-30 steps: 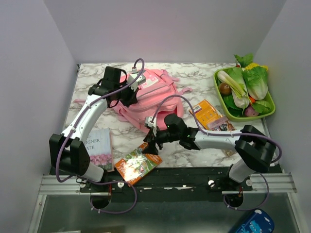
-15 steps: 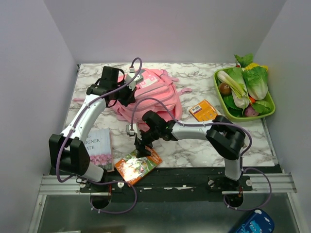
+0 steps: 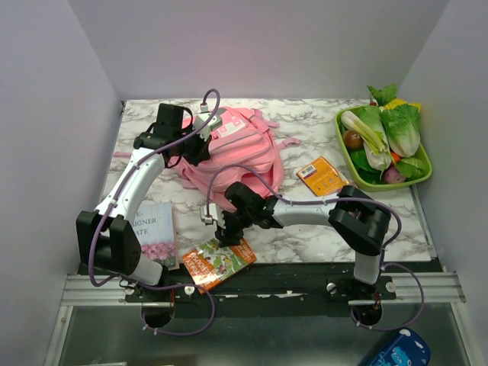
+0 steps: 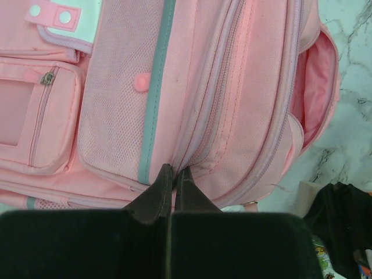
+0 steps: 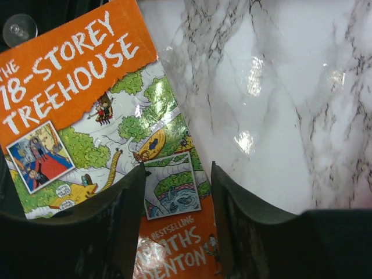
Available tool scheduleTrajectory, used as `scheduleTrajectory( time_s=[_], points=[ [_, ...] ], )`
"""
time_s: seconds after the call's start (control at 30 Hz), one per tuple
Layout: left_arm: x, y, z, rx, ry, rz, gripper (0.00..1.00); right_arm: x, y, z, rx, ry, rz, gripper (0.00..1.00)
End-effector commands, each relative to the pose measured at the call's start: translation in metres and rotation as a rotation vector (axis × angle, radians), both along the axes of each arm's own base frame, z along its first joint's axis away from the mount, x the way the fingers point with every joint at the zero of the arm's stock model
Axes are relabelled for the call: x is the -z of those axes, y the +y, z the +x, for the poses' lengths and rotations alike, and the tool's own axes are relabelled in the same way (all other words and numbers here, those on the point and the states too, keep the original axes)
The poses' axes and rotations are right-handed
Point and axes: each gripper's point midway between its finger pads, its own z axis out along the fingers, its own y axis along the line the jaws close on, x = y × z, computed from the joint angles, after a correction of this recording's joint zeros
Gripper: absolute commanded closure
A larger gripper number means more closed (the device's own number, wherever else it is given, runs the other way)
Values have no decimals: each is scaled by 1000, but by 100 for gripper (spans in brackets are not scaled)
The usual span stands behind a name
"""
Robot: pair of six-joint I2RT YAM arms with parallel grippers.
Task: Pack the student bag
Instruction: Pick up the book from the center of the board.
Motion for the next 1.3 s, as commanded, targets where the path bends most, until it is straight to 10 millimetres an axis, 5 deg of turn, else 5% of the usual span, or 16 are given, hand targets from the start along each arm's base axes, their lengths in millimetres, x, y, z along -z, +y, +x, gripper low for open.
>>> scheduleTrajectory(
  time_s=[0.0, 0.17, 0.2, 0.27, 0.37, 0.53, 0.77, 0.9, 1.03, 1.07, 1.17, 1.2, 1.27],
  points=[
    [-21, 6, 15, -46, -81, -26, 100, 38, -40, -15, 75, -23, -152, 51],
    [-23, 8, 14, -51, -87, -16, 100, 58, -58, -19, 147, 5, -219, 73],
    [-22, 9, 14, -52, -87, -10, 100, 59, -59, -19, 157, 8, -223, 87],
    [-23, 10, 13, -53, -90, -8, 100, 59, -61, -20, 180, 21, -229, 99],
    [-23, 12, 14, -61, -94, -2, 100, 50, -69, -16, 239, 18, -220, 99],
    [-28, 11, 15, -63, -97, -11, 100, 15, -85, 29, 477, 84, -85, 99],
    [-36, 12, 18, -71, -115, -11, 100, 6, -156, 89, 880, 25, -83, 99],
    [-36, 14, 19, -77, -116, -7, 100, 4, -174, 85, 998, 77, -79, 99],
    [-38, 17, 23, -96, -126, -10, 100, -3, -166, 60, 1015, 265, -88, 99],
    [-39, 17, 24, -99, -129, -11, 100, -8, -160, 59, 1002, 292, -77, 97],
    [-42, 16, 25, -100, -130, -22, 100, -9, -159, 59, 1004, 305, -73, 33],
    [-41, 15, 25, -97, -126, -23, 100, -6, -161, 61, 1013, 292, -83, 1],
    [-41, 15, 24, -95, -123, -27, 100, -4, -163, 66, 1014, 253, -89, 0]
  ],
)
